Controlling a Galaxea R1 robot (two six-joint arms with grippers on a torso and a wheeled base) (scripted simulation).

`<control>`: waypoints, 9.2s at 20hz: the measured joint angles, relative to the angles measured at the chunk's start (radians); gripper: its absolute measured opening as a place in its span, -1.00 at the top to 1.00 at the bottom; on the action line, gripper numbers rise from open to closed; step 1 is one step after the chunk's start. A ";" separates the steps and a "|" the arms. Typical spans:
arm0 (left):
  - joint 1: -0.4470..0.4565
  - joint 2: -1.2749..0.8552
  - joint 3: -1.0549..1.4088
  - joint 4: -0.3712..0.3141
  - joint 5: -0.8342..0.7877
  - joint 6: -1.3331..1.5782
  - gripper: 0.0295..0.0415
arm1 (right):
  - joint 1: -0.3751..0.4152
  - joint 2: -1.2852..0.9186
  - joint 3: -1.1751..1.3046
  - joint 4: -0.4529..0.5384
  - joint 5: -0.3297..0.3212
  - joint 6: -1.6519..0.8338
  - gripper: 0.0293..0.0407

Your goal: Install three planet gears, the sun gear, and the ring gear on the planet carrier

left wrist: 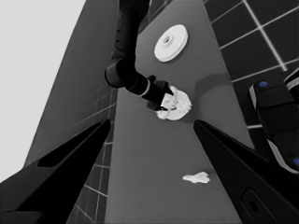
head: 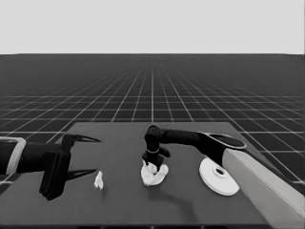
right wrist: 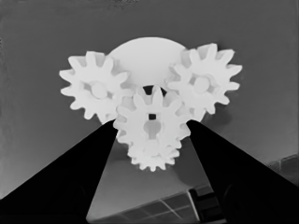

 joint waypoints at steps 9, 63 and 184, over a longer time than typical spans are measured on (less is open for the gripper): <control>0.000 0.000 0.000 0.000 0.000 0.000 -0.49 | 0.000 0.000 0.000 0.000 0.000 0.094 0.67; 0.000 0.000 0.000 0.000 0.000 0.000 -0.49 | 0.128 -0.016 0.071 0.105 -0.039 -0.410 -0.62; 0.000 0.000 0.000 0.000 0.000 0.000 -0.49 | 0.028 -0.017 0.031 0.024 -0.009 -0.130 0.03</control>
